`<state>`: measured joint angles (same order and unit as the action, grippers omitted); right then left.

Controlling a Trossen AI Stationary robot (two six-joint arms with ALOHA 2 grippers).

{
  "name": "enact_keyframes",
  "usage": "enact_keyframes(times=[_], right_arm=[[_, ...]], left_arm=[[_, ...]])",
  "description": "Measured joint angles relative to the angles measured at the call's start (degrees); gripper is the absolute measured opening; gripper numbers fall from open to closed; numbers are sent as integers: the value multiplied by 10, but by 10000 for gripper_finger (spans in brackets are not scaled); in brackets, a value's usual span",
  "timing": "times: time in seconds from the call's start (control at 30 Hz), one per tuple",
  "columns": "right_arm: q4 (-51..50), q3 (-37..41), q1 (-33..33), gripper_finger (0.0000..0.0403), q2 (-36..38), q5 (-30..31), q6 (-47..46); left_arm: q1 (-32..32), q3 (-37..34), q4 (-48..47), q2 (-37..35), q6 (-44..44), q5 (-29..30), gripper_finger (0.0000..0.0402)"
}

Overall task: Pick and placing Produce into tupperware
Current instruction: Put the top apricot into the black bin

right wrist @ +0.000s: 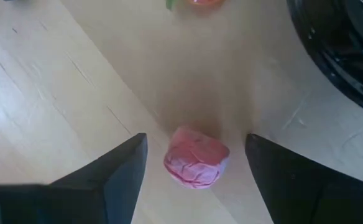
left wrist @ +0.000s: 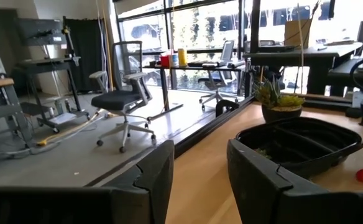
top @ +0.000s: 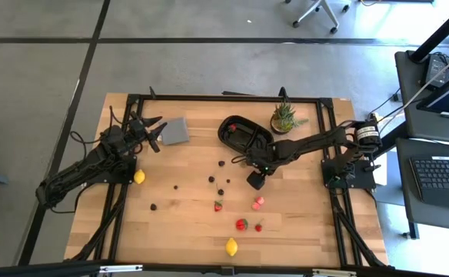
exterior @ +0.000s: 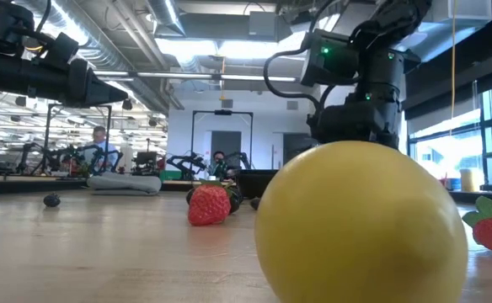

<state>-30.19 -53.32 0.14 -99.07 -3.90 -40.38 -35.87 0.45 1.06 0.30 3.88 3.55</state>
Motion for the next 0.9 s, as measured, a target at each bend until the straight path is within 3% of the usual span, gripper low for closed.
enact_keyframes(times=[0.13, 0.3, 0.47, 0.67, 0.77, 0.9], right_arm=[[-4, -1, 0, 225, 0, 2, 2], [-8, 0, -1, 135, -1, 6, 5], [-4, -25, 1, 65, -4, -21, 62], [9, -123, -7, 69, -4, -40, 183], [10, -175, -21, 75, -3, 19, 237], [29, -221, -51, 73, -2, 153, 283]], left_arm=[[0, 0, 0, 0, 9, 0, 140], [0, 0, 0, 0, 9, 0, 140], [0, 0, 0, 0, 9, 0, 141], [0, 0, 0, 0, 9, 0, 141], [0, 0, 0, 0, 9, 0, 141], [0, 0, 0, 0, 9, 0, 141]])
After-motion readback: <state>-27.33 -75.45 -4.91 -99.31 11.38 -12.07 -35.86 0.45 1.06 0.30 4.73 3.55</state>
